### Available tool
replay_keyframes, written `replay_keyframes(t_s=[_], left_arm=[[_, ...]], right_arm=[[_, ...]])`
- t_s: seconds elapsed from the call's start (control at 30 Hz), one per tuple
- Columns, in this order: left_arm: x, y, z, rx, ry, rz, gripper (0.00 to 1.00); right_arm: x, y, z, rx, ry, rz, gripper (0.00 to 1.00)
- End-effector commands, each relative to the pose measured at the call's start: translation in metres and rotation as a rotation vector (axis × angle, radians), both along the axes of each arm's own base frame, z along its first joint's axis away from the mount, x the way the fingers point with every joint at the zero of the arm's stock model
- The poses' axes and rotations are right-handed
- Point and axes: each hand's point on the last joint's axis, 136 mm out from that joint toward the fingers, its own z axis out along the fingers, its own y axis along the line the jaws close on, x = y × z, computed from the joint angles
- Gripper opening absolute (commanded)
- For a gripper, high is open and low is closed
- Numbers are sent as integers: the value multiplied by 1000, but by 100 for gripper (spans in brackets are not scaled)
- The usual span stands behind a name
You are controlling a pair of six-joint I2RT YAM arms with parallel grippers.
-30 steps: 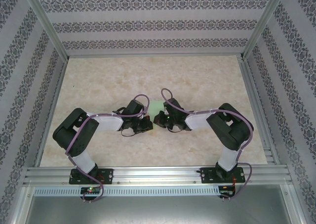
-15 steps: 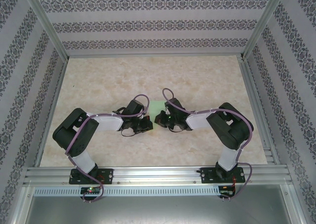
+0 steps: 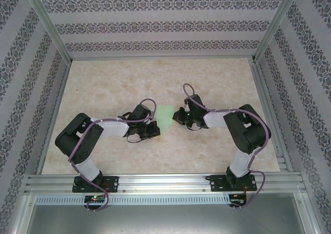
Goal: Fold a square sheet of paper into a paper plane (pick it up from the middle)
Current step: Third fold the triangle at the center of the table.
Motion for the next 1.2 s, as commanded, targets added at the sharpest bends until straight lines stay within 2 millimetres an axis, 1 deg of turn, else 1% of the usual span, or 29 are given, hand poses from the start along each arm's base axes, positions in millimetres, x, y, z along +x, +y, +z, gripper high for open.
replay_keyframes(t_s=[0.0,0.1,0.2,0.3,0.37,0.47,0.6,0.7,0.83,1.0,1.1,1.17], left_arm=[[-32,31,-35,161,128,14,0],[-31,30,-34,160,124,10,0],[-31,30,-34,160,122,9,0],[-30,29,-33,157,121,7,0],[-30,28,-32,156,118,3,0],[-31,29,-31,153,117,-3,0],[-34,26,-27,131,114,-26,0],[-41,23,-22,97,112,-68,0],[-52,20,-17,67,113,-131,0],[-59,20,-17,58,123,-152,0],[-59,19,-13,53,112,-158,0],[-53,16,-4,46,75,-156,0]], right_arm=[[0,11,25,-11,-70,36,5],[-16,32,23,6,-56,80,5],[-30,55,17,34,-24,126,5],[-36,66,4,30,8,140,6],[-38,67,-4,26,32,136,5],[-38,62,-16,-2,55,121,5],[-39,48,-31,-47,96,89,5],[-40,41,-38,-74,118,73,4],[-41,38,-42,-87,131,65,4],[-43,37,-46,-92,145,63,4],[-43,37,-46,-92,149,64,4],[-43,37,-45,-92,148,63,4]])
